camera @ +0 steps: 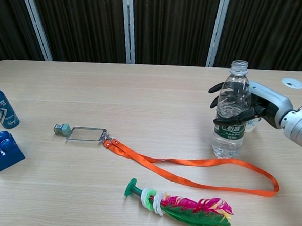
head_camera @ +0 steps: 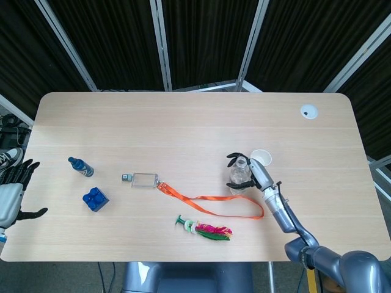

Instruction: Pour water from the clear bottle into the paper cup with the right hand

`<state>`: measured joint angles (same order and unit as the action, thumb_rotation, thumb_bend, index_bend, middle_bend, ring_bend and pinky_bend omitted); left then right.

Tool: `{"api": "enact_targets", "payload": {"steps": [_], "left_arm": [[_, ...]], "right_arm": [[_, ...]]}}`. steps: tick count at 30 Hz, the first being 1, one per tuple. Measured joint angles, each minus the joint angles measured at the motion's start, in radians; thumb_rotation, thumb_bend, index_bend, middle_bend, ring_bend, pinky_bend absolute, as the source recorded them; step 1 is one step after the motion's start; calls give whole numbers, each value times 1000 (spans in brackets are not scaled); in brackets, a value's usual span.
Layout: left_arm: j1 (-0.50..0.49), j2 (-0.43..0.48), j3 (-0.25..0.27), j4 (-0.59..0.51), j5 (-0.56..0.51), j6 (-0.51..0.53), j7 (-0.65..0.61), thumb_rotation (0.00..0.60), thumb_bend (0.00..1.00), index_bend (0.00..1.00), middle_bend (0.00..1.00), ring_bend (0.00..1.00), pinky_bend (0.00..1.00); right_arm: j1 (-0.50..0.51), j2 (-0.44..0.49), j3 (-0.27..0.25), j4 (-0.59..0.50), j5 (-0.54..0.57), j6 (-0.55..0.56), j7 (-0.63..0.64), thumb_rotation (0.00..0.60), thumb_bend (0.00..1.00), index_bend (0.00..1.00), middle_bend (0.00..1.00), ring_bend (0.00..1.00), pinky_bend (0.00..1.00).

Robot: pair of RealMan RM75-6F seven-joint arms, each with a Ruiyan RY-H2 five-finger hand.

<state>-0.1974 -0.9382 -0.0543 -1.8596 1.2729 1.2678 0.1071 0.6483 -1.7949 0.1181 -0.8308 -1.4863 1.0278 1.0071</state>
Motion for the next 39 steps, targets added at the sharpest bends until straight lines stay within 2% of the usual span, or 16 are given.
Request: {"api": "enact_targets", "payload": {"steps": [4,11,15,19,21,23,26,30,35,39], "left_arm": [[3,6,4,-4,16,4,-11,600,36,0,0,0,0],[17,21,16,-18,62,27,-31,600,37,0,0,0,0],[28,31,23,-26,92,45,-48,600,37,0,0,0,0],[37,40,28,-31,111,60,-64,600,36,0,0,0,0],[42,46,30,-34,123,70,-77,600,36,0,0,0,0],[47,51,31,-35,131,78,-83,600,37,0,0,0,0],[51,56,33,-37,140,85,-94,600,38,0,0,0,0],[58,64,36,-39,160,98,-110,600,38,0,0,0,0],[70,64,35,-41,169,126,-98,600,36,0,0,0,0],[83,40,25,-41,157,171,-18,600,37,0,0,0,0]], "right_arm": [[-22,44,-20,-42,-11,17,9,600,0,197,281,258,271],[-69,119,-56,-117,-36,70,6,600,0,165,254,232,256],[-86,158,-64,-154,-36,76,-5,600,0,107,219,202,222],[-98,188,-74,-170,-41,83,-14,600,0,38,171,167,106],[-107,217,-89,-183,-55,95,-13,600,0,8,125,120,27],[-118,249,-107,-196,-74,110,-11,600,0,0,76,71,0],[-138,302,-138,-212,-108,148,-10,600,0,0,26,17,0],[-180,370,-171,-219,-145,226,-22,600,0,0,1,0,0],[-228,420,-186,-206,-150,283,-116,600,0,0,0,0,0],[-274,451,-169,-215,-109,320,-275,600,0,0,0,0,0]]}}
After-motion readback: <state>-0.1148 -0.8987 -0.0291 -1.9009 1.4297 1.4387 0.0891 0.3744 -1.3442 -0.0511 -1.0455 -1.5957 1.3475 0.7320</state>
